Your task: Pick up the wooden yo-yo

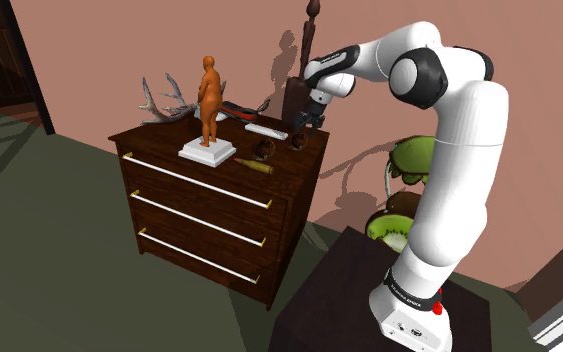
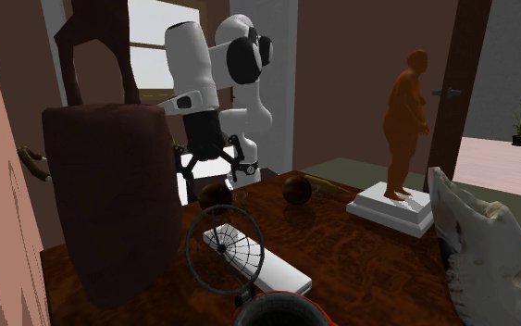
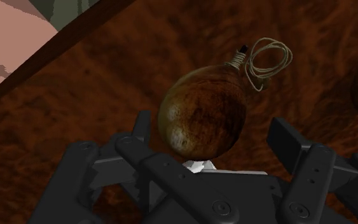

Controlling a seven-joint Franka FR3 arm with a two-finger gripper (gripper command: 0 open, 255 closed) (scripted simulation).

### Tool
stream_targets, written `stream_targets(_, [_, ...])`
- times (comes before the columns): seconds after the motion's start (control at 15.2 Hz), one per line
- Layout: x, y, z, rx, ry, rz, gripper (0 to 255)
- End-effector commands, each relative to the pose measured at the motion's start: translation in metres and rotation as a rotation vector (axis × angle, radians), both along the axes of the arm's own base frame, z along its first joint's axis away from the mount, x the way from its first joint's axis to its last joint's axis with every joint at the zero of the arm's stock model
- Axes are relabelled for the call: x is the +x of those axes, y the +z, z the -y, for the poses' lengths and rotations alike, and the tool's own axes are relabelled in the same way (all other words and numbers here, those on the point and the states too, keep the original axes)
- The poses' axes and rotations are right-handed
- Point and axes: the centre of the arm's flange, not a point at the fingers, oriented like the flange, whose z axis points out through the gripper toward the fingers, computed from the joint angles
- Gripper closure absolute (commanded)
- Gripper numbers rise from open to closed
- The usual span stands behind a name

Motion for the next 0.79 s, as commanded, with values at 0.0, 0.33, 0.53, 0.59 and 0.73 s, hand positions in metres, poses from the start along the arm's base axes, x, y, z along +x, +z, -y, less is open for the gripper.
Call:
stream_targets(0.0, [-0.0001,-0.0098,0.0008,0.000,0.000,0.001,0])
stream_targets(0.33, [0.0001,-0.0129,0.0008,0.000,0.000,0.001,255])
stream_targets(0.53, [-0.0001,-0.0137,0.0007,0.000,0.000,0.001,255])
stream_targets(0.59, [-0.0001,-0.0137,0.0008,0.000,0.000,0.001,255])
stream_targets(0.73, [-0.0001,-0.0143,0.0011,0.000,0.000,0.001,255])
